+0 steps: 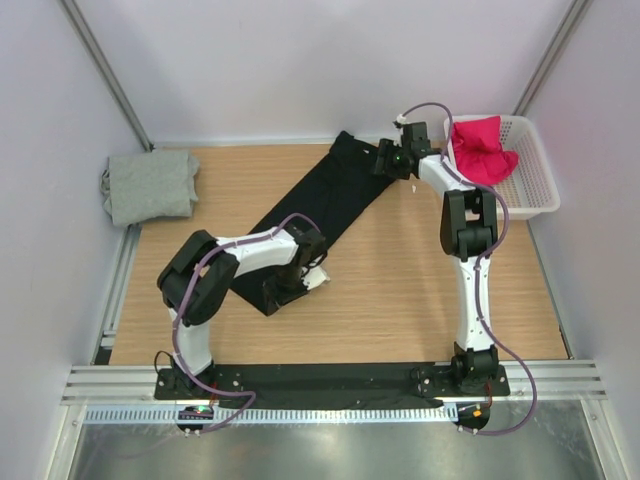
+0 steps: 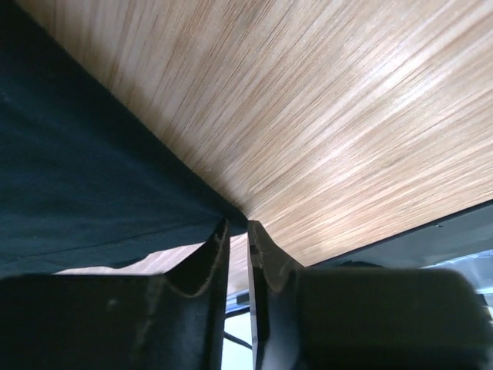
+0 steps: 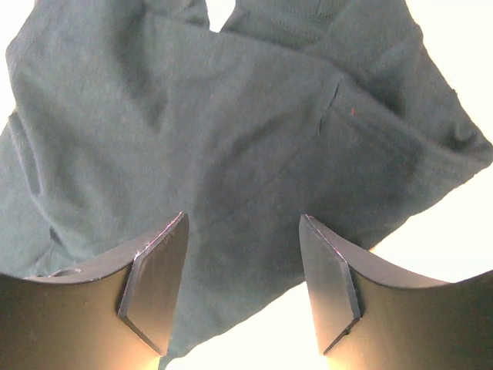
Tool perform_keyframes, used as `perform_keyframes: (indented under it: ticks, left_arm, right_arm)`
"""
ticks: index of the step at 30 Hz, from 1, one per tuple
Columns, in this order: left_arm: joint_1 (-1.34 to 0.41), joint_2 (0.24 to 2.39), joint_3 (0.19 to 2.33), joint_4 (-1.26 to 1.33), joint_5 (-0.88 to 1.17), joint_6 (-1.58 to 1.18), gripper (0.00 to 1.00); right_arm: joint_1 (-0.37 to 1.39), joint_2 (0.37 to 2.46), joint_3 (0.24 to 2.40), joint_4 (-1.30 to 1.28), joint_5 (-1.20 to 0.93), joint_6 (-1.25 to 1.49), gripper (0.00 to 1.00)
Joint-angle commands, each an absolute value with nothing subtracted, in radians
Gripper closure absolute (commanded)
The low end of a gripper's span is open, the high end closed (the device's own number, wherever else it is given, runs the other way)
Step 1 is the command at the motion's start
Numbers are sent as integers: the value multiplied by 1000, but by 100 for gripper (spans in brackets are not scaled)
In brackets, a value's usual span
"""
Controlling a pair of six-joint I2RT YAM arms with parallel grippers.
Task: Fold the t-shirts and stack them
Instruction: Fold the tshirt
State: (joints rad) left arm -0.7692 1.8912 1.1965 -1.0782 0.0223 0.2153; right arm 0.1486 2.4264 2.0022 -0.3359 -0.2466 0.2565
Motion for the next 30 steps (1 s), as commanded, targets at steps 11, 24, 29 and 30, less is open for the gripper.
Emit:
perform_keyframes:
  ticks: [11, 24, 29, 30]
  left_arm:
    - [-796, 1939, 1350, -1193, 136, 256, 100]
    - [-997, 1999, 1427, -1198, 143, 210, 100]
    - [-997, 1922, 1359, -1152, -73, 199, 43]
    - [-996, 1911, 1348, -1141, -109, 207, 42]
  right_arm:
    - [183, 2532, 2100, -299, -256, 273, 34]
    - [187, 2655, 2273, -264, -265, 314, 34]
    - [183, 2629, 2247, -275, -267, 296, 34]
    - [180, 2628, 2244, -278, -267, 296, 34]
